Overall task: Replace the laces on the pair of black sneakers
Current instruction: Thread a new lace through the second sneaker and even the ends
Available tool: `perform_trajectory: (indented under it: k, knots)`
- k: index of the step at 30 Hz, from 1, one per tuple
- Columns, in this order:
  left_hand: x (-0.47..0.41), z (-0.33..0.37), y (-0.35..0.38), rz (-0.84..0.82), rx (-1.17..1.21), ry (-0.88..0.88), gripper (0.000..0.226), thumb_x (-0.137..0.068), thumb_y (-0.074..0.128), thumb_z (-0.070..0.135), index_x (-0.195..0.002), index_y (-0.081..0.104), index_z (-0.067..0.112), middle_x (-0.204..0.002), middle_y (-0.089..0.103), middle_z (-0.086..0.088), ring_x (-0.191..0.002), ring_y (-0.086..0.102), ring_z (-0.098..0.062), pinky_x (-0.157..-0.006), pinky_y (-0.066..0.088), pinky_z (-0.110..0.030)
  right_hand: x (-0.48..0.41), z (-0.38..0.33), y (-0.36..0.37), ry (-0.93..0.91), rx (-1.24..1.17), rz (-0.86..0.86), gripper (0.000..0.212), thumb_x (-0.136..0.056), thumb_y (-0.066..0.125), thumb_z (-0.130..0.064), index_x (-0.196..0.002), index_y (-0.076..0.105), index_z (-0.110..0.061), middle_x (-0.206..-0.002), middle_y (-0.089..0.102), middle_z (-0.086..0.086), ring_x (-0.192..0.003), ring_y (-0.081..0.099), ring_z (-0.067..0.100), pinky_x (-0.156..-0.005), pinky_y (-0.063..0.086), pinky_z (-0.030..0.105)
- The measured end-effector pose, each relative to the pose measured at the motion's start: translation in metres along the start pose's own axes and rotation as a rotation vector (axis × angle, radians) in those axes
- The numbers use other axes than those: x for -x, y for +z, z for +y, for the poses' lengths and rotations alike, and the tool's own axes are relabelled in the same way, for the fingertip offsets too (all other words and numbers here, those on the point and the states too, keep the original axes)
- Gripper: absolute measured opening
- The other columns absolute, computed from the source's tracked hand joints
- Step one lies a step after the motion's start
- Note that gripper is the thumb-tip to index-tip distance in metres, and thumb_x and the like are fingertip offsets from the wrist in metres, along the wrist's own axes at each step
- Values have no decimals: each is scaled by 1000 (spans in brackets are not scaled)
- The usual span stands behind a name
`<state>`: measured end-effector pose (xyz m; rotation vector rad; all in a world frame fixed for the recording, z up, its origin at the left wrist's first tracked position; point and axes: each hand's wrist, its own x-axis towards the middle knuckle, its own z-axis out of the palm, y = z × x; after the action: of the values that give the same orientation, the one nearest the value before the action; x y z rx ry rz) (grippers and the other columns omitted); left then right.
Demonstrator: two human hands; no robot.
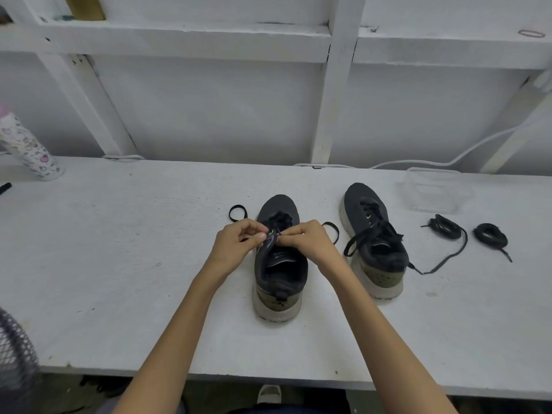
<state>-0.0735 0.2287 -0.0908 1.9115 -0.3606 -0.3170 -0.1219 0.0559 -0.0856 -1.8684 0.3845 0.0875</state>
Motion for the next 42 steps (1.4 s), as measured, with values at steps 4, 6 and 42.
perform_trajectory:
  k: [4, 6, 42]
  knots:
    - [-2, 1, 0, 26, -71, 63, 9, -89, 68, 11, -95, 70, 18, -88, 72, 4, -81, 67, -3, -73, 48, -8, 1, 1, -1, -11, -78, -3, 7, -78, 78, -14, -83, 80, -17, -84, 77, 2, -89, 72, 18, -93, 55, 41]
    - [-3, 2, 0, 35, -91, 80, 12, -88, 68, 10, -94, 68, 20, -87, 70, 3, -81, 67, -3, -73, 48, -8, 2, 1, -2, -11, -108, -8, 8, -79, 77, -12, -86, 80, -15, -86, 77, 4, -88, 71, 16, -93, 56, 38]
    - [-7, 15, 11, 111, -250, 148, 14, -89, 65, 8, -92, 62, 22, -82, 64, 8, -83, 62, -3, -69, 45, -7, 0, 1, -3, 23, -169, -52, 10, -79, 77, -6, -89, 79, -7, -81, 75, 5, -71, 70, 6, -72, 55, 17]
